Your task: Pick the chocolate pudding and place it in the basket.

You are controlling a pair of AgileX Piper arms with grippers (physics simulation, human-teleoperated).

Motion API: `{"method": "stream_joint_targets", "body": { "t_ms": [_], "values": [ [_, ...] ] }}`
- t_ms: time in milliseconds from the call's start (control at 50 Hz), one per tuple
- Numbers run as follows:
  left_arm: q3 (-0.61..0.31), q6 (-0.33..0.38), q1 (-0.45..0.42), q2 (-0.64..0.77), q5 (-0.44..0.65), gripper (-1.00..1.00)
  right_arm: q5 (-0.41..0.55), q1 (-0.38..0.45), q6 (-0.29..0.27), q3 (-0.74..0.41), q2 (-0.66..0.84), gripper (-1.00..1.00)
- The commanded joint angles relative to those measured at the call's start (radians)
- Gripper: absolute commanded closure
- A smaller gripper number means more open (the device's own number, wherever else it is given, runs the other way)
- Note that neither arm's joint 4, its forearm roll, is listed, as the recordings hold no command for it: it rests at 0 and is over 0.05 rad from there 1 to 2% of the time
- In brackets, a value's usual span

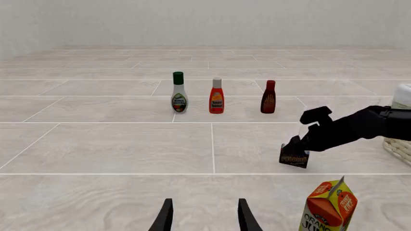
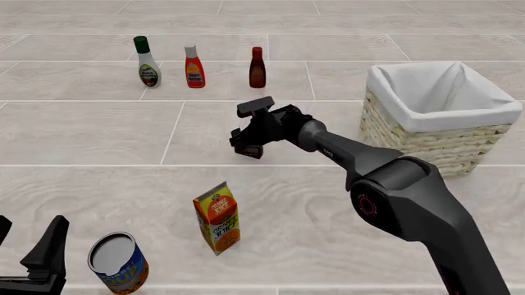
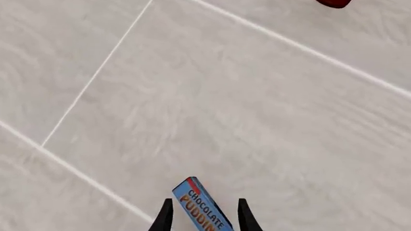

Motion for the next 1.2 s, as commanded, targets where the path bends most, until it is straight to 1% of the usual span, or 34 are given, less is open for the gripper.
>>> {"method": "stream_joint_targets", "body": {
  "t_ms": [20,180,420,440,560,600,620,700,800,820,920,960,1000,1120,1200],
  "values": [
    [0.0,0.0,0.0,0.0,0.0,-1.0,-0.01,0.002,0.007,0.009,0.02,-1.0],
    [0.0,0.0,0.0,0.0,0.0,-1.0,-0.021,0.004,0.014,0.018,0.032,-1.0],
    [0.0,0.0,0.0,0.0,0.0,-1.0,-0.015,-0.001,0.023,0.0,0.057,-1.0],
    [0.0,0.0,0.0,0.0,0.0,-1.0,-0.018,0.002,0.03,0.003,0.058,-1.0],
    [0.0,0.0,0.0,0.0,0.0,-1.0,-0.064,0.007,0.025,0.051,0.032,-1.0],
    [0.0,0.0,0.0,0.0,0.0,-1.0,-0.066,0.005,0.027,0.053,0.029,-1.0],
    [0.0,0.0,0.0,0.0,0.0,-1.0,-0.069,0.008,0.032,0.058,0.026,1.0],
    [0.0,0.0,0.0,0.0,0.0,-1.0,-0.096,0.001,0.024,0.084,0.006,1.0],
    [0.0,0.0,0.0,0.0,0.0,-1.0,-0.105,0.0,0.033,0.097,-0.004,1.0],
    [0.0,0.0,0.0,0.0,0.0,-1.0,-0.125,0.009,0.037,0.126,-0.022,1.0],
    [0.0,0.0,0.0,0.0,0.0,-1.0,-0.159,0.013,0.042,0.166,-0.05,1.0],
    [0.0,0.0,0.0,0.0,0.0,-1.0,-0.197,0.023,0.048,0.211,-0.083,1.0],
    [0.0,0.0,0.0,0.0,0.0,-1.0,-0.212,0.027,0.053,0.236,-0.104,1.0],
    [0.0,0.0,0.0,0.0,0.0,-1.0,-0.234,0.033,0.071,0.283,-0.147,1.0],
    [0.0,0.0,0.0,0.0,0.0,-1.0,-0.24,0.028,0.063,0.305,-0.171,1.0]
  ]
}}
